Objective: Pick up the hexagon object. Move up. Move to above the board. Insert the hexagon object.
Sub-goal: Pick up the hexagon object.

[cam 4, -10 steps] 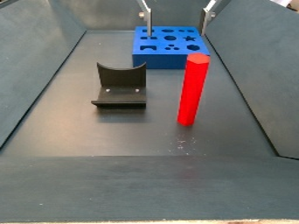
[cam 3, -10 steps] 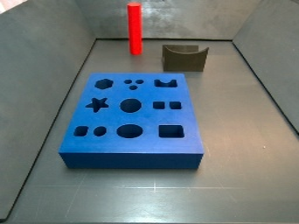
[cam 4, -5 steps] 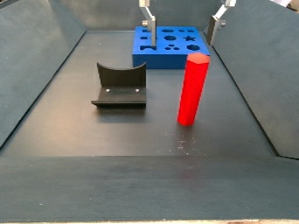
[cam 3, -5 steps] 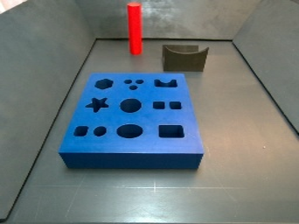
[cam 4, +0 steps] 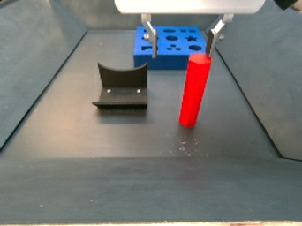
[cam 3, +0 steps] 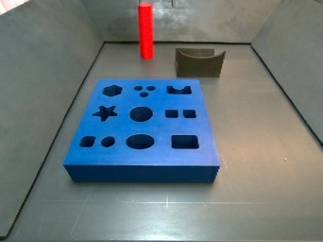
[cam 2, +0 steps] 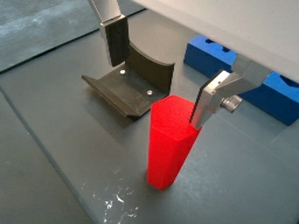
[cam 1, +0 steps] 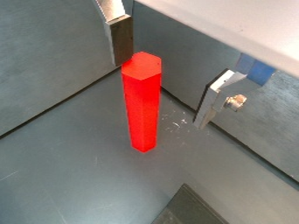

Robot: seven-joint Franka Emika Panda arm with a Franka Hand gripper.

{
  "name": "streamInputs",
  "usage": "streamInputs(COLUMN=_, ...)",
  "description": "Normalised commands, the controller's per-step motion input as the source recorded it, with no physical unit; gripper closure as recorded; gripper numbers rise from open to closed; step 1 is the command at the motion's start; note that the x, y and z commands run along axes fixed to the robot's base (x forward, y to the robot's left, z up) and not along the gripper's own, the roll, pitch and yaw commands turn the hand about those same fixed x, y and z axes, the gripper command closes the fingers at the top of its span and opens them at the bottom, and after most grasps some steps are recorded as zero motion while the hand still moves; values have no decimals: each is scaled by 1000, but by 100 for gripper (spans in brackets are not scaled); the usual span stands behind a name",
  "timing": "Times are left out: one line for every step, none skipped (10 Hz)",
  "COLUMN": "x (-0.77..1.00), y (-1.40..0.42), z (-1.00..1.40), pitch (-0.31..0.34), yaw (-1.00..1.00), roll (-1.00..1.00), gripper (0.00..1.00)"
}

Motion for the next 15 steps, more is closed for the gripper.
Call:
streamInputs(x=-29, y=0, z=0, pitch=-9, yaw=0, roll=0, gripper=0)
streamInputs(x=-223, y=0, z=254, pitch=-84, yaw=-143, roll=-7, gripper=0)
streamInputs(x=-706, y=183, z=300, pitch=-137, yaw=-454, roll=0, gripper=0)
streamInputs(x=-600, y=0, z=74, pitch=-133, yaw=-434, roll=36, gripper=0)
streamInputs(x=-94, y=0, z=0, pitch=-57, yaw=0, roll=0, gripper=0)
streamInputs(x=-114, y=249, z=-700, pitch=-113, yaw=0, roll=71, gripper=0)
streamInputs(x=-43, y=423, z=-800, pitch=-97, yaw=0, roll=54, gripper=0)
streamInputs(x=0, y=251, z=-331, pitch=0, yaw=51, roll=0, gripper=0)
streamInputs(x=0, y=0, z=0, pitch=7, yaw=0, roll=0, gripper=0)
streamInputs(x=0, y=-43, z=-26, pitch=0, yaw=0, roll=1, gripper=0)
streamInputs(x=-51, y=-474, z=-389, pitch=-60, yaw=-131, roll=256, gripper=0)
streamInputs(x=-31, y=-111, z=-37, pitch=0, yaw=-146, roll=74, gripper=0)
streamInputs(x=17, y=0, z=-140, pitch=0, yaw=0, roll=0, gripper=0)
streamInputs(x=-146, y=243, z=-1000, pitch=-91, yaw=-77, roll=51, gripper=0)
streamInputs(x=-120, y=271, z=-820, pitch=-111, yaw=-43, roll=0, gripper=0)
